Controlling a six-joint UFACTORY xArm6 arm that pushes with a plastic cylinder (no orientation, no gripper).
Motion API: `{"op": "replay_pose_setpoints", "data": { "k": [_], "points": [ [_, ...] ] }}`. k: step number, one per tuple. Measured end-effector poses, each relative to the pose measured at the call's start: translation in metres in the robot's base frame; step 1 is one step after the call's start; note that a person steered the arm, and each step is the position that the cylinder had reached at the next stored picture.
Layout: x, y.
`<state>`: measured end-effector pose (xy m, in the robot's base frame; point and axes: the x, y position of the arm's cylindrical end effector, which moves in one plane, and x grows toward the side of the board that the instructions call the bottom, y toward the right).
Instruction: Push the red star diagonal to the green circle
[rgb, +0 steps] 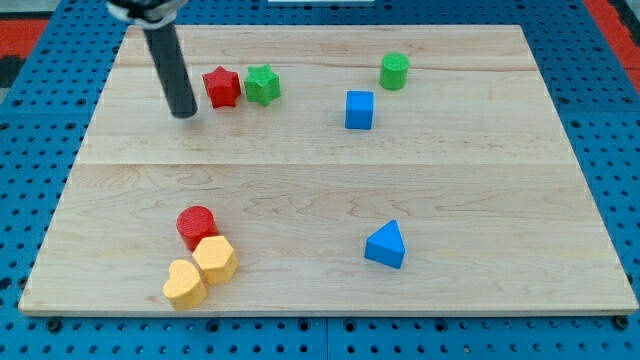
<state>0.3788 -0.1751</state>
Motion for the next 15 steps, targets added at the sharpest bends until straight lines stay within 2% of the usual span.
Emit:
{"op": "replay_pose_setpoints", "data": {
  "k": [1, 2, 3, 4, 5, 6, 7, 8, 9, 10, 12, 13, 15],
  "points": [
    [-0.017, 0.001],
    [-0.056, 0.003],
    [-0.025, 0.006],
    [-0.012, 0.032],
    [-0.063, 0.076],
    [-0.112, 0.074],
    [-0.085, 0.038],
    [-0.040, 0.023],
    [-0.059, -0.018],
    [-0.107, -0.027],
    [-0.120, 0.068],
    [-0.155, 0.121],
    [-0.138, 0.123]
  ]
}}
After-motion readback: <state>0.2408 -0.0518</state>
